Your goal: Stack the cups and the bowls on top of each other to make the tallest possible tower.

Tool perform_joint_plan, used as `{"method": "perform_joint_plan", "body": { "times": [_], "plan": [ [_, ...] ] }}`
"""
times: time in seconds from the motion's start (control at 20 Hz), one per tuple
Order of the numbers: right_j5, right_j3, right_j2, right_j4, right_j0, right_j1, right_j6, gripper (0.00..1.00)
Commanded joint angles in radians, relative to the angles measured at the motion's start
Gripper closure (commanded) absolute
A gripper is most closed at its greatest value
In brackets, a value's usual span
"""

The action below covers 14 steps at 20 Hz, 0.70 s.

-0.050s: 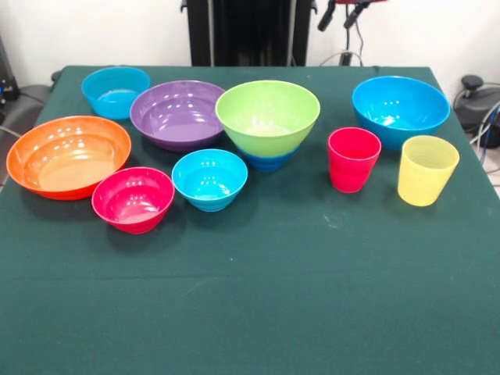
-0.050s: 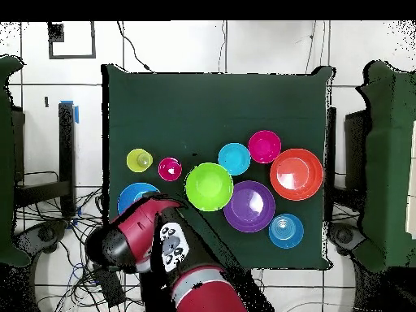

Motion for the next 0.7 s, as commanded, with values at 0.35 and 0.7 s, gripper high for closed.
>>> {"method": "perform_joint_plan", "body": {
  "times": [0.35,0.7],
  "plan": [
    [-0.346,0.093,-0.037,0.056,0.016,0.078,0.197,0.0],
    [-0.49,0.096,-0.108,0.101,0.107,0.123,0.269,0.0]
  ]
}}
